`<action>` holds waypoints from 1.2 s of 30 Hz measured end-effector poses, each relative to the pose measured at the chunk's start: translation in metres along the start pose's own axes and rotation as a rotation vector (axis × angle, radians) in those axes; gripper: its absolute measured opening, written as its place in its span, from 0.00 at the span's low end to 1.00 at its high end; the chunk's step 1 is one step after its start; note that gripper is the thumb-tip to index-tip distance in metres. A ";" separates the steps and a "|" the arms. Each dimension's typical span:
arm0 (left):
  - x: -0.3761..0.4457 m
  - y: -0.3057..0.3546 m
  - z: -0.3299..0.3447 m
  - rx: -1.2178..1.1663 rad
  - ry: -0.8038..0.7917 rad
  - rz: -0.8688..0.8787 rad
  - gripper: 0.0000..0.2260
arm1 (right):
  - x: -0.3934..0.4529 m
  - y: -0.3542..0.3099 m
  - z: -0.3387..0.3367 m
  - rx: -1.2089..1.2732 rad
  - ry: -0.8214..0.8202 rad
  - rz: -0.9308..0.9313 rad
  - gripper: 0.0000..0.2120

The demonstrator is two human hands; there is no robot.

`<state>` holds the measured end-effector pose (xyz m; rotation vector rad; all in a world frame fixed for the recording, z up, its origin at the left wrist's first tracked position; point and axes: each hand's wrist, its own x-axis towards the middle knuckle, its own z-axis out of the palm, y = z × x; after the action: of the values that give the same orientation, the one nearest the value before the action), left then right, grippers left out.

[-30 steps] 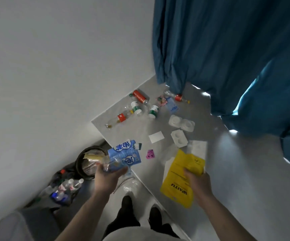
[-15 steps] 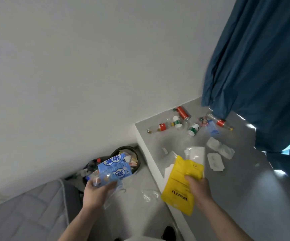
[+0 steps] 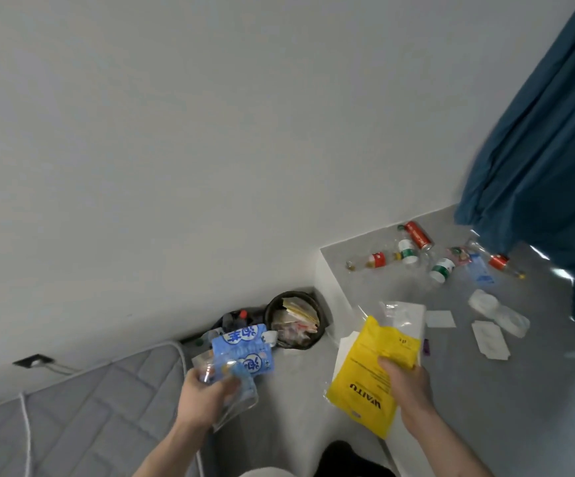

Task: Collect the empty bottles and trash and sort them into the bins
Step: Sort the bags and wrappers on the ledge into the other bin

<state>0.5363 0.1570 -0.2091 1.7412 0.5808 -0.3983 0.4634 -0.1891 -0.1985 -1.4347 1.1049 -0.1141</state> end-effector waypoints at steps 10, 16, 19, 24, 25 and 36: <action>0.031 0.012 0.051 -0.005 -0.170 -0.062 0.23 | 0.047 -0.019 0.020 -0.104 -0.007 0.058 0.03; 0.050 0.040 0.060 0.064 -0.170 -0.100 0.15 | 0.071 -0.045 0.048 -0.151 -0.075 0.024 0.05; 0.071 0.050 0.060 0.087 -0.125 -0.143 0.21 | 0.080 -0.056 0.063 -0.148 -0.085 0.046 0.03; 0.155 0.037 0.060 0.180 -0.150 -0.199 0.23 | 0.106 -0.057 0.090 -0.194 -0.042 0.156 0.03; 0.181 0.026 0.060 0.197 -0.175 -0.208 0.23 | 0.111 -0.057 0.097 -0.204 -0.033 0.177 0.04; 0.357 0.054 0.108 0.543 -0.311 -0.242 0.21 | 0.194 -0.040 0.198 -0.406 0.015 0.235 0.18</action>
<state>0.8628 0.1038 -0.3893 2.0674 0.4826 -1.0547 0.7180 -0.1825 -0.3152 -1.6459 1.3537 0.2820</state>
